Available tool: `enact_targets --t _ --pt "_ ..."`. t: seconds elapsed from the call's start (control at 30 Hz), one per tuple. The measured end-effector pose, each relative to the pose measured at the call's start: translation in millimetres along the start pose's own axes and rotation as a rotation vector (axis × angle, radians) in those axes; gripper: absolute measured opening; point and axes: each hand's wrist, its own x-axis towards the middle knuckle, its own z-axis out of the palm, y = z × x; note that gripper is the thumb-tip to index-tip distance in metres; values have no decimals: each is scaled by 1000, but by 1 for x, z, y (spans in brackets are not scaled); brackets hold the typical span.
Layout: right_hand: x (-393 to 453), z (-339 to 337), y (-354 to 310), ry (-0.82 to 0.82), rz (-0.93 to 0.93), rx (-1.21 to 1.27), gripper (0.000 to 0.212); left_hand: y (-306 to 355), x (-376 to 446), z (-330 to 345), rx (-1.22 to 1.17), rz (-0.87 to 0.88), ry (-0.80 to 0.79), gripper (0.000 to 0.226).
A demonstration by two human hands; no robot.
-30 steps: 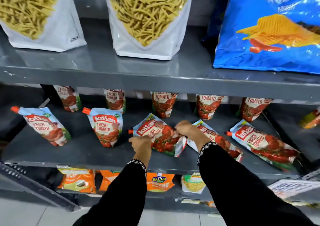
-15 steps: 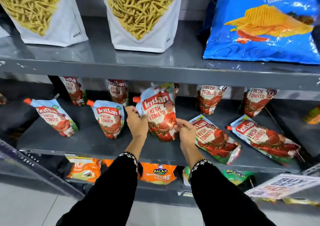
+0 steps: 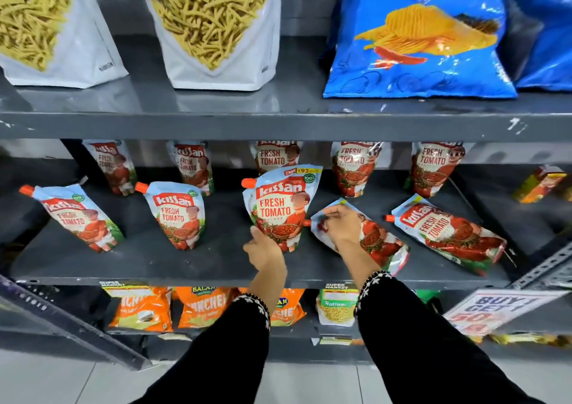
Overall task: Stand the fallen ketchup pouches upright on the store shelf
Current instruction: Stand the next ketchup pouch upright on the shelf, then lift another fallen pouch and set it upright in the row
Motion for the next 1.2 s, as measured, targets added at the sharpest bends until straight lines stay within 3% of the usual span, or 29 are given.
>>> enact_targets --t 0.13,0.27,0.4,0.57,0.67,0.77,0.83,0.9,0.97,1.1,1.2 --pt "24 -59 4 130 -46 -408 27 -31 -20 37 99 -78 -172 53" --pt "48 -107 23 -154 103 -775 31 -52 -38 76 239 -173 -323 48" --pt "62 -126 38 -369 258 -490 9 -67 -49 106 426 -79 -184 51" --pt "65 -141 53 -286 268 -172 23 -69 -71 119 446 214 -30 33" --pt "59 -151 61 -277 193 222 42 -62 -88 124 422 454 -40 25" --pt "55 -160 60 -266 61 400 36 -48 -99 125 418 701 -109 17" --pt "54 -159 59 -230 37 417 30 -41 -98 126 444 753 -168 12" --pt "55 -158 61 -183 60 365 22 -39 -97 126 520 748 -198 7" --pt "58 -162 63 -164 85 302 29 -45 -97 126 570 699 -176 12" --pt "66 -185 53 -101 28 190 38 -69 -106 134 548 395 -66 49" --pt "81 -220 49 79 -82 -129 38 -98 -122 146 391 133 -166 48"
